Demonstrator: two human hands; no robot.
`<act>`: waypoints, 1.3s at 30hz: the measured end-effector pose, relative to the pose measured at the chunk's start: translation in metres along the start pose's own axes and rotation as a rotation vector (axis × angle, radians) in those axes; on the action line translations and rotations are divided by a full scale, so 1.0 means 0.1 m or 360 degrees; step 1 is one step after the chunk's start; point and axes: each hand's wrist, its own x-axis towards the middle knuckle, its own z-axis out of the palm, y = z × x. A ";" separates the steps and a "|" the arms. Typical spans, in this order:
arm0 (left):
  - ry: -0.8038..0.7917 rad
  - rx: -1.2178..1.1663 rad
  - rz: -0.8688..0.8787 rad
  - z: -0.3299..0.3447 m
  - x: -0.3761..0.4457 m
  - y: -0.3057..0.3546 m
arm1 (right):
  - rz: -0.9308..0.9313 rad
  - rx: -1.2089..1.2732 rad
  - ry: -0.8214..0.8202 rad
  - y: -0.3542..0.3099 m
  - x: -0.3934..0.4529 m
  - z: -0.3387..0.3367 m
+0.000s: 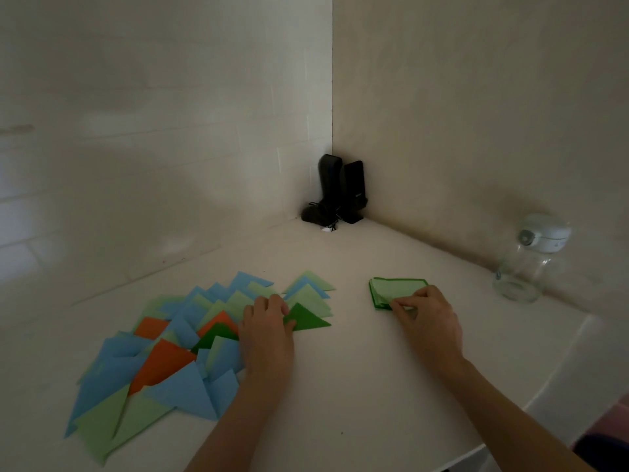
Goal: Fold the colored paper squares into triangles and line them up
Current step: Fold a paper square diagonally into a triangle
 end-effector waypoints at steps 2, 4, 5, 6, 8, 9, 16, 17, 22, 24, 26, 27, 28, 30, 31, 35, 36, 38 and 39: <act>0.0020 -0.0087 0.0032 -0.02 -0.03 0.01 | -0.0096 0.0032 0.0113 -0.01 -0.02 -0.05; 0.0039 -0.0224 0.0091 -0.06 -0.09 0.05 | -0.0217 0.0058 0.0236 -0.05 -0.07 -0.12; 0.0038 -0.0300 0.0136 -0.08 -0.13 0.08 | -0.0289 0.0070 0.0284 -0.09 -0.11 -0.15; 0.0028 -0.0385 0.0190 -0.10 -0.18 0.12 | -0.0367 0.0079 0.0318 -0.14 -0.17 -0.18; -0.0024 -0.0536 0.0293 -0.15 -0.30 0.20 | -0.0492 0.0097 0.0335 -0.23 -0.32 -0.22; -0.0064 -0.0577 0.0339 -0.17 -0.36 0.24 | -0.0535 0.0106 0.0329 -0.27 -0.40 -0.23; -0.0316 -0.0664 0.0558 -0.27 -0.71 0.28 | -0.0677 0.0097 0.0111 -0.31 -0.84 -0.09; -0.0329 -0.0684 0.0590 -0.28 -0.74 0.26 | -0.0684 0.0113 0.0083 -0.30 -0.89 -0.07; -0.0336 -0.0630 0.0561 -0.26 -0.83 0.19 | -0.0755 0.0101 -0.0041 -0.25 -0.98 -0.02; -0.0342 -0.0585 0.0541 -0.24 -0.83 0.17 | -0.0734 0.0109 -0.0124 -0.22 -0.98 0.01; -0.0341 -0.0530 0.0590 -0.20 -0.81 0.16 | -0.0666 0.0160 -0.0224 -0.19 -0.98 0.04; -0.0342 -0.0501 0.0614 -0.18 -0.80 0.15 | -0.0641 0.0173 -0.0255 -0.19 -0.98 0.04; -0.0341 -0.0480 0.0618 -0.16 -0.78 0.15 | -0.0624 0.0180 -0.0272 -0.19 -0.96 0.05; -0.0339 -0.0464 0.0572 -0.14 -0.75 0.16 | -0.0589 0.0209 -0.0297 -0.19 -0.94 0.06; -0.0336 -0.0468 0.0537 -0.13 -0.75 0.16 | -0.0572 0.0226 -0.0313 -0.20 -0.92 0.06; -0.0300 -0.0511 0.0435 -0.08 -0.74 0.18 | -0.0526 0.0253 -0.0366 -0.22 -0.87 0.07; -0.0291 -0.0511 0.0414 -0.07 -0.74 0.18 | -0.0512 0.0250 -0.0361 -0.23 -0.87 0.08; -0.0276 -0.0515 0.0379 -0.05 -0.72 0.18 | -0.0491 0.0245 -0.0330 -0.23 -0.88 0.11; -0.0280 -0.0519 0.0368 -0.04 -0.71 0.18 | -0.0476 0.0240 -0.0321 -0.23 -0.89 0.11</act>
